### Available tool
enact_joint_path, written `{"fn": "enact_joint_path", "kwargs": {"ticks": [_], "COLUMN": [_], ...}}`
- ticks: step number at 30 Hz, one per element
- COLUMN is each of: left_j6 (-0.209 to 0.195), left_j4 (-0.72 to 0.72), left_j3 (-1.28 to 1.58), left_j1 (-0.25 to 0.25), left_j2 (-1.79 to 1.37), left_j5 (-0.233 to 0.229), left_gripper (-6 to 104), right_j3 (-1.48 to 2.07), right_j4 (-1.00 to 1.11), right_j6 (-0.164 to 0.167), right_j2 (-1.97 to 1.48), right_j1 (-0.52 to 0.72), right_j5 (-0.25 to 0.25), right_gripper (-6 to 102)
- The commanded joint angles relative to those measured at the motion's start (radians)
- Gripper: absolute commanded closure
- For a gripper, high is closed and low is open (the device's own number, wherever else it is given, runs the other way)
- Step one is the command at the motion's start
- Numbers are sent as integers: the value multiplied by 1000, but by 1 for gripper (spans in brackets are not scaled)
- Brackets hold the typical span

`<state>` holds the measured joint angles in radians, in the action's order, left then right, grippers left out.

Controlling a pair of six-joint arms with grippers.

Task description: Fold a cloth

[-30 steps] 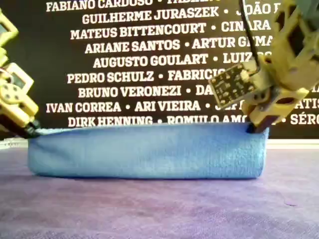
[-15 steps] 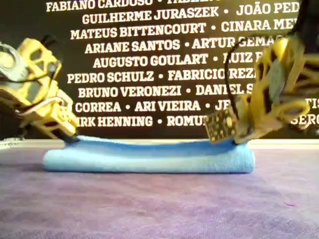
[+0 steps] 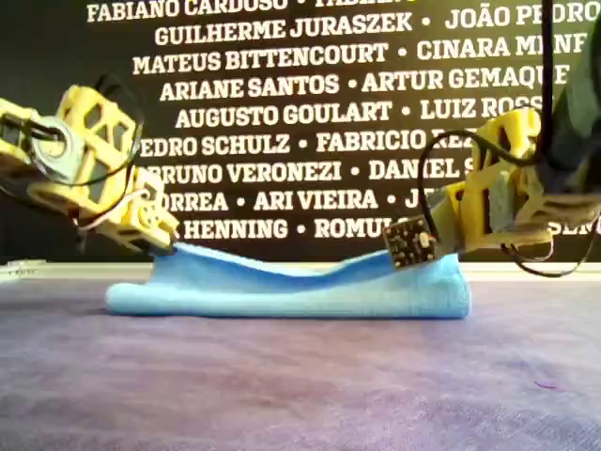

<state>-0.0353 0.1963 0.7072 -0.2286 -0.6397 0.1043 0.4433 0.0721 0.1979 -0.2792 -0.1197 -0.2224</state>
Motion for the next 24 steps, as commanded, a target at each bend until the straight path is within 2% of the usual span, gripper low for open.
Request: {"fn": "enact_joint_path", "kwargs": {"ticks": [1, 3, 5, 10, 14, 16, 19, 24], "left_j6": [54, 63, 63, 63, 63, 63, 63, 63], "left_j4": [-21, -21, -21, -21, -21, -21, -21, 2], "left_j3": [-123, -146, -161, -164, -178, -193, -224, -232], "left_j1": [23, 23, 25, 43, 58, 74, 97, 120], "left_j2": [-2, 28, 51, 48, 43, 43, 49, 37], "left_j5": [-5, -2, -2, -5, -5, -5, -5, -5], "left_gripper": [98, 97, 90, 59, 39, 34, 29, 28], "right_j3": [-184, -225, -239, -239, -241, -242, -242, -239], "right_j4": [52, 52, 52, 51, 51, 51, 51, 31], "right_j6": [2, -8, -9, -9, -9, -9, -9, -8], "right_j2": [23, 55, 78, 72, 55, 51, 49, 20], "right_j1": [5, 8, 8, 5, 8, 8, 5, 25], "right_j5": [3, 5, 5, 5, 6, 6, 6, 6], "right_gripper": [93, 85, 73, 49, 46, 46, 46, 46]}}
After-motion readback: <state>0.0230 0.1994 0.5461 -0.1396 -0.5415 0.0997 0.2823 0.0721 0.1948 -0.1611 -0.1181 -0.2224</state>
